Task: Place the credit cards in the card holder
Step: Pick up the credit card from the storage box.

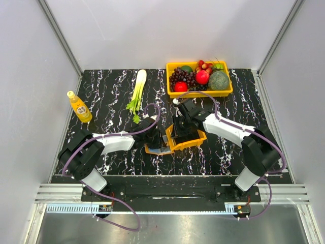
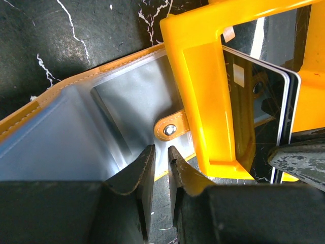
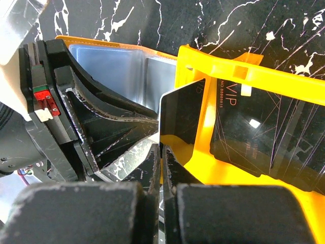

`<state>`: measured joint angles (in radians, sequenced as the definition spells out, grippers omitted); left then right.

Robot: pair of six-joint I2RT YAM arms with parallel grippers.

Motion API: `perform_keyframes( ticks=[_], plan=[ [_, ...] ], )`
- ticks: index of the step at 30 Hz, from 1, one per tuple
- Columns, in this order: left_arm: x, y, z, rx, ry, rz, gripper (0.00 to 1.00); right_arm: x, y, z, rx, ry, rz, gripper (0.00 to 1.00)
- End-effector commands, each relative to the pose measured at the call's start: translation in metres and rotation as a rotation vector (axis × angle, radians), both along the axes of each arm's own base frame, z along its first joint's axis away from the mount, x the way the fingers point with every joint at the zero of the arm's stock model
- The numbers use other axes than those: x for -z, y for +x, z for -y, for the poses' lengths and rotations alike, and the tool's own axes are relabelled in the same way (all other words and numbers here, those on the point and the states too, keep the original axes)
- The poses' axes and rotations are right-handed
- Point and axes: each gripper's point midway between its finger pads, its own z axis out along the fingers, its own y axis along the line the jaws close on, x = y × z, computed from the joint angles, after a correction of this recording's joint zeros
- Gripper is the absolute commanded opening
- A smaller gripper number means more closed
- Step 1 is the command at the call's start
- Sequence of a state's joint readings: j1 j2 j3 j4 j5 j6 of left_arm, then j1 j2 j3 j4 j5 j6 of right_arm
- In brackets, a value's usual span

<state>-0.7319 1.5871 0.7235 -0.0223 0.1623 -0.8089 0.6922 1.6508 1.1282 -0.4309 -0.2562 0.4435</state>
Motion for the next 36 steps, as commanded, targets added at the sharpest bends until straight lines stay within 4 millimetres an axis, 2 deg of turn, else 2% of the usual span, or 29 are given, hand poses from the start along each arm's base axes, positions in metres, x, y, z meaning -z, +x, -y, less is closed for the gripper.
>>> perform_keyframes(
  ticks=[1, 4, 6, 10, 12, 15, 19, 22, 26, 31, 36],
  plan=[
    [0.000, -0.002, 0.005, 0.029, 0.002, -0.012, 0.21, -0.010, -0.002, -0.018, -0.029, 0.089, -0.014, 0.00],
    [0.000, -0.003, 0.003, 0.029, 0.007, -0.015, 0.20, -0.015, 0.004, -0.013, 0.012, 0.076, 0.019, 0.00],
    [-0.001, -0.003, 0.003, 0.029, 0.007, -0.011, 0.21, -0.030, 0.011, -0.007, 0.054, 0.084, 0.084, 0.00],
    [-0.002, -0.003, 0.003, 0.029, 0.007, -0.009, 0.21, -0.048, 0.023, 0.018, 0.122, -0.006, 0.196, 0.00],
    [-0.003, -0.001, 0.003, 0.025, 0.005, -0.005, 0.20, -0.052, 0.026, 0.021, 0.121, -0.022, 0.209, 0.00],
    [-0.003, -0.001, 0.004, 0.030, 0.004, -0.007, 0.20, -0.042, 0.027, 0.028, 0.139, -0.091, 0.195, 0.00],
    [-0.002, -0.001, 0.004, 0.032, 0.004, -0.011, 0.20, -0.012, 0.012, 0.017, 0.024, -0.148, 0.085, 0.00],
    [-0.003, -0.001, 0.005, 0.032, 0.002, -0.009, 0.20, 0.000, 0.001, 0.005, -0.020, -0.119, 0.034, 0.00],
    [-0.003, -0.001, 0.005, 0.029, 0.004, -0.008, 0.20, -0.007, -0.009, -0.016, -0.057, 0.016, -0.002, 0.02],
    [-0.003, -0.001, 0.006, 0.032, 0.001, -0.008, 0.20, -0.018, -0.013, -0.032, -0.060, 0.126, -0.021, 0.03],
    [-0.002, -0.001, 0.005, 0.032, 0.003, -0.010, 0.20, -0.013, -0.012, -0.032, -0.035, 0.129, -0.037, 0.03]
  ],
)
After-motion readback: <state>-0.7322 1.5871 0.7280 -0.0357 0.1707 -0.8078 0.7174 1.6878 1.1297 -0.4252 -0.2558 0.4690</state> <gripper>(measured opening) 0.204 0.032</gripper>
